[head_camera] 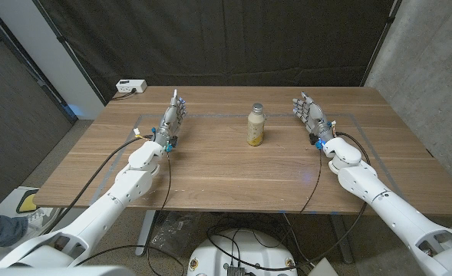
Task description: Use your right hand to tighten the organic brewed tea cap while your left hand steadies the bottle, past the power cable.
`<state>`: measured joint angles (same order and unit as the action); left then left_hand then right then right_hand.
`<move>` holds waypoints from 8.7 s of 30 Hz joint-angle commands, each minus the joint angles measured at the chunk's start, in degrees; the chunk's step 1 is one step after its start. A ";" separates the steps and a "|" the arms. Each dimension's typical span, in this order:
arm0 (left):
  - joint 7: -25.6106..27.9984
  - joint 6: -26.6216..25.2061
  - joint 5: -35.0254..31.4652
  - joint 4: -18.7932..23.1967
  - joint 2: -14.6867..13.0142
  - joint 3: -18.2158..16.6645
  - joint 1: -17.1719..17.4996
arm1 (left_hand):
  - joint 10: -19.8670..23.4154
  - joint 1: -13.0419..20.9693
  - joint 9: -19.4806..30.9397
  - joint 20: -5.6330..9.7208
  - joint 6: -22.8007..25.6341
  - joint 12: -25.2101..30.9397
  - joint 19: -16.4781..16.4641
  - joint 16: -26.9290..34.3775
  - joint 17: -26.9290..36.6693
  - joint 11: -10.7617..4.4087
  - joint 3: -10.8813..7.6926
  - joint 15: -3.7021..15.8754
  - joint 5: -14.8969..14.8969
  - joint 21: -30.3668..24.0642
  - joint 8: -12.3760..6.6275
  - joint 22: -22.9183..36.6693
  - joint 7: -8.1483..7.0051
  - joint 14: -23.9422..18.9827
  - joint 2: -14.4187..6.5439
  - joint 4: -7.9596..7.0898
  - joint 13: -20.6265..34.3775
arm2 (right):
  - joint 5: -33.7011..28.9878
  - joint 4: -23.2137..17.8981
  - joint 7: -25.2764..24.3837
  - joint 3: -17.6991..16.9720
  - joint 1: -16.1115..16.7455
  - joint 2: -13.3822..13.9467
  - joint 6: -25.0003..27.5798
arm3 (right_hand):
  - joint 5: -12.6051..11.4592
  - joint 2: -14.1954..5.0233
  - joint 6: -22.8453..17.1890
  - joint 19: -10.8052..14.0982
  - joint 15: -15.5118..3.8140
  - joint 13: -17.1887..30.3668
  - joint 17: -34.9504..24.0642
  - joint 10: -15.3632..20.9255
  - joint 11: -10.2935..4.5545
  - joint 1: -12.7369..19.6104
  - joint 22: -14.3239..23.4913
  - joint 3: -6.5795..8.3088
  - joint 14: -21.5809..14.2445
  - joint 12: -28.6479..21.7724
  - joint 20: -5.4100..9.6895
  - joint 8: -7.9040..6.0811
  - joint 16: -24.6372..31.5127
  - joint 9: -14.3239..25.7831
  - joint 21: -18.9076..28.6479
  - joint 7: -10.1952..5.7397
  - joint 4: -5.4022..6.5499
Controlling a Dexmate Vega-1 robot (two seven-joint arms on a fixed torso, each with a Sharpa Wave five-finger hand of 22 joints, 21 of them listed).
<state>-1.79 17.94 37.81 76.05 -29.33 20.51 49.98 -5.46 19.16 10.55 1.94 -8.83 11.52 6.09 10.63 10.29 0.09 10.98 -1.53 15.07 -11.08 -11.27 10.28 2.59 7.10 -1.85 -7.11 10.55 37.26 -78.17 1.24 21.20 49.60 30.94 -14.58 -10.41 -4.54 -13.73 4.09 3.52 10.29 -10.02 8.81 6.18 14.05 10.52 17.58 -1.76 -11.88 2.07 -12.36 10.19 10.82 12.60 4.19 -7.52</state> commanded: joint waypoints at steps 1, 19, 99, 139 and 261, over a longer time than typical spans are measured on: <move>-0.51 2.60 -1.04 3.69 -2.17 -0.64 3.18 | -0.76 0.85 0.21 -0.31 -1.02 0.23 0.58 0.25 0.15 0.13 0.40 0.02 0.35 -0.29 -0.14 0.09 0.05 0.39 0.12 0.45 0.31 | -0.70 -8.15 -2.71 -0.72 3.93 2.98 1.92 | -0.32 0.12 1.96 0.63 0.60 0.14 -0.25 0.39 -0.10 0.81 0.11 0.21 -0.15 -0.19 0.71 0.91 0.30 0.18 0.25 -0.12 -0.21; -0.96 4.46 -10.53 9.84 -8.40 1.36 4.96 | 0.20 5.35 0.39 -2.95 0.27 0.65 -1.67 0.64 0.16 0.41 2.00 -0.66 0.82 -0.95 -0.94 -0.04 0.79 -1.56 4.60 3.90 0.39 | -9.03 -11.67 -8.89 -0.79 8.39 1.54 -7.35 | -0.13 0.61 1.83 1.36 0.38 0.15 -0.32 1.04 -0.41 0.63 0.13 -0.19 -0.82 -0.39 0.50 0.93 0.54 0.14 0.39 -0.05 -0.21; 21.79 -9.14 -63.64 6.14 -2.06 22.92 -8.65 | 14.08 19.78 0.48 -1.01 11.14 3.59 -16.06 2.39 0.36 -4.94 5.23 3.79 5.87 -3.39 -3.14 0.26 -2.28 -15.61 7.43 11.12 0.69 | -8.10 -18.71 -9.88 -3.32 14.33 4.21 -5.33 | 0.43 2.51 0.78 4.02 0.24 0.25 -0.37 4.22 -0.69 -0.90 0.05 -2.10 -3.84 -1.07 0.04 0.96 0.77 0.07 0.50 -0.01 0.15; 18.59 0.34 -61.12 -9.17 4.91 29.49 -19.28 | 16.83 23.11 0.49 -1.45 13.79 3.47 -17.51 2.30 0.36 -5.57 4.05 4.45 6.70 -3.22 -3.11 0.33 -2.63 -18.41 4.37 11.69 0.70 | -7.23 -16.63 -8.97 -3.47 13.59 3.45 -6.22 | 0.41 2.50 0.51 6.22 -0.07 0.31 -0.34 5.27 -0.43 -0.74 0.06 -2.30 -5.32 -1.22 -0.06 0.95 0.89 0.10 0.97 -0.12 0.08; -3.41 -35.84 -40.14 28.47 -8.32 22.84 -14.54 | 53.23 41.71 0.40 -1.42 50.95 2.76 -42.72 1.95 0.02 -5.66 -8.78 7.38 -4.02 -9.02 -7.30 0.69 -1.70 -54.78 -8.26 12.49 0.85 | -12.83 -24.63 -4.05 3.92 8.25 5.90 0.76 | -0.10 2.92 -12.96 -9.07 6.90 0.65 -0.44 -0.19 -1.07 -4.77 0.62 -5.39 4.28 -0.33 -14.33 -1.41 0.50 0.32 -0.96 -9.62 1.76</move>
<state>-4.24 -17.82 -2.30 105.02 -38.07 43.17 35.90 47.30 59.17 10.80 0.41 38.43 14.35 -36.02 12.83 9.98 -5.53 6.03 5.63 11.21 -19.73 -18.56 10.80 -2.03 -46.99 -7.08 9.00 11.35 23.99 -102.06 -2.82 25.03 57.91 36.61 -14.63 -10.13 -1.59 -25.28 -5.56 10.17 10.80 -10.40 8.14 5.00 9.56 11.05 12.33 3.05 -11.67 -12.11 -13.17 10.22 10.77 11.17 -5.27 -5.76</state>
